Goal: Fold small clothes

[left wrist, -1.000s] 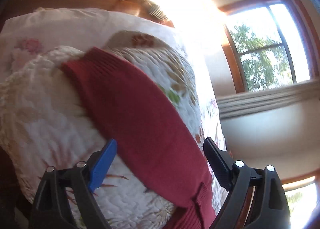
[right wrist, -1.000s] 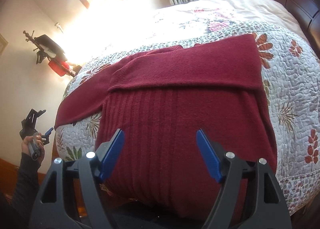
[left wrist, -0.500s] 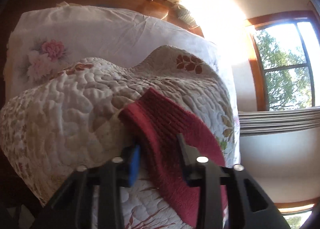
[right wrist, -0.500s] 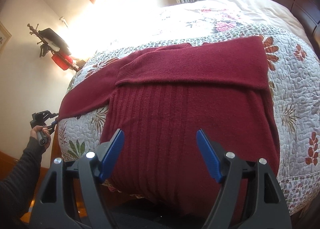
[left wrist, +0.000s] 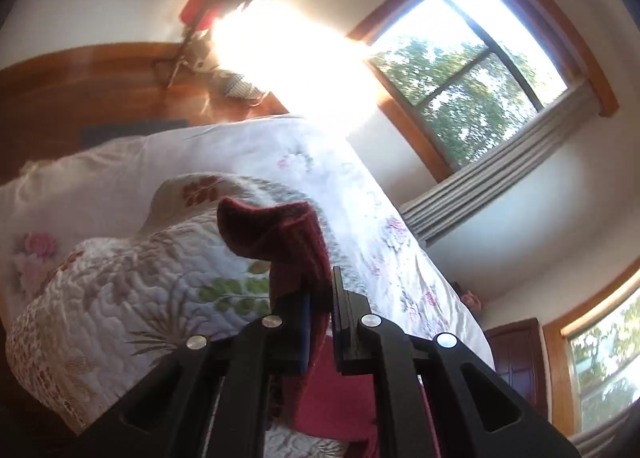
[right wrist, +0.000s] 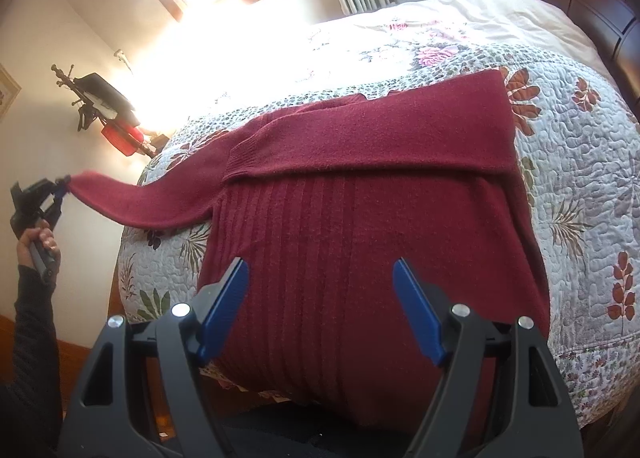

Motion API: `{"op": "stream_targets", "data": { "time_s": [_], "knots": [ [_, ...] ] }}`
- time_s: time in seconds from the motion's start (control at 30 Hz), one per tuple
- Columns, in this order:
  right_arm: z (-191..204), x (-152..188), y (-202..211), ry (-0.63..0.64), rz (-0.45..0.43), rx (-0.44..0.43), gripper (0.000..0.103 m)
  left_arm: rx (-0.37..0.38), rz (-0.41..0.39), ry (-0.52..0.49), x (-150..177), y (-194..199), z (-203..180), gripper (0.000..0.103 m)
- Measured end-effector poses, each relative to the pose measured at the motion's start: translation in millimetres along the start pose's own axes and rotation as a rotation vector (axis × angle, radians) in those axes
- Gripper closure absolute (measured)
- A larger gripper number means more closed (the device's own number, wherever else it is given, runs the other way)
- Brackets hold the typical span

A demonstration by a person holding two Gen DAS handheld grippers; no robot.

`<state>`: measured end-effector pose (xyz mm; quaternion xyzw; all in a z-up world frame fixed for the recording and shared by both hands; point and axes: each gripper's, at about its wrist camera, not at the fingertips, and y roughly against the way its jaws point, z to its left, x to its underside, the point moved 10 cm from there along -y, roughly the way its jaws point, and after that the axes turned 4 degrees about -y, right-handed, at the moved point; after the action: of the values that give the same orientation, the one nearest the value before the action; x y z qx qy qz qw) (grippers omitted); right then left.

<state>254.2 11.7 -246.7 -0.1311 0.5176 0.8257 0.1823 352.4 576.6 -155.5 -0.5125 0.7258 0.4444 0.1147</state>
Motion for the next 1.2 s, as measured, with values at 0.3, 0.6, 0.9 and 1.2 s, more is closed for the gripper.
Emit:
{"op": "stream_targets", "data": {
  "time_s": [0.3, 0.6, 0.9, 1.2],
  "knots": [
    [-26, 6, 17, -0.051, -0.026, -0.010, 0.028, 0.186, 0.111, -0.413, 67, -32, -222, 0.095],
    [-84, 12, 43, -0.138, -0.062, 0.044, 0.028, 0.241, 0.391, -0.578, 228, -120, -315, 0.095],
    [-145, 21, 63, -0.235, -0.066, 0.098, 0.028, 0.185, 0.626, -0.738, 388, -185, -331, 0.095],
    [-152, -8, 50, -0.293, -0.044, -0.037, 0.014, 0.179, 0.686, -0.746, 424, -177, -323, 0.051]
  ]
}}
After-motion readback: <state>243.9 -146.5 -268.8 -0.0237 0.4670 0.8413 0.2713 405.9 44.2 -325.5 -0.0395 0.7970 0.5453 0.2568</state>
